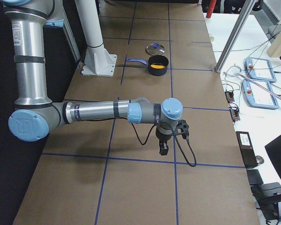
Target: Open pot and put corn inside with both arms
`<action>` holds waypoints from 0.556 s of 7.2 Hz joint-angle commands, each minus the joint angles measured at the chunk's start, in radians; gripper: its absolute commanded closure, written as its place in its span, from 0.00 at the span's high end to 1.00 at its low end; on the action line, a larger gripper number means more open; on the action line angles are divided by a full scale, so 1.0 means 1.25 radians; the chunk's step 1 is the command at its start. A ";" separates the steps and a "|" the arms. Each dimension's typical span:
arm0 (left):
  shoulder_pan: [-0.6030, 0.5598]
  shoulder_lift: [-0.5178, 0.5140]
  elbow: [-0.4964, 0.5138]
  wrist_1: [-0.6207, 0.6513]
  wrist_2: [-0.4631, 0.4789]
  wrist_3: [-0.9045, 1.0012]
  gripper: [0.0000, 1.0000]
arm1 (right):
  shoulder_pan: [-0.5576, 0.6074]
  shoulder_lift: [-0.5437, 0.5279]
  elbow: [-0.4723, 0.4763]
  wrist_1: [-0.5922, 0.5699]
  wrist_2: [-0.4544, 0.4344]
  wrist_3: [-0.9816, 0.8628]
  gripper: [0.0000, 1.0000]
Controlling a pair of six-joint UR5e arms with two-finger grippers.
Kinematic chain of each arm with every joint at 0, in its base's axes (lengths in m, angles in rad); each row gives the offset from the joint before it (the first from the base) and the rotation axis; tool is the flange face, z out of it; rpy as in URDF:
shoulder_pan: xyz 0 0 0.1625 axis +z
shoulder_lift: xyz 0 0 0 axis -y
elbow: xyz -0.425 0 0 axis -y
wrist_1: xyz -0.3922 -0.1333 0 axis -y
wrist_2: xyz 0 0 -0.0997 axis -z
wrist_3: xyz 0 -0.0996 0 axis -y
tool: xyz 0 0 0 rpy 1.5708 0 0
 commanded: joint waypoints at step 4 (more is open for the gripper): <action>0.000 0.004 0.001 0.002 0.001 0.001 1.00 | 0.064 -0.015 -0.011 0.000 0.035 0.001 1.00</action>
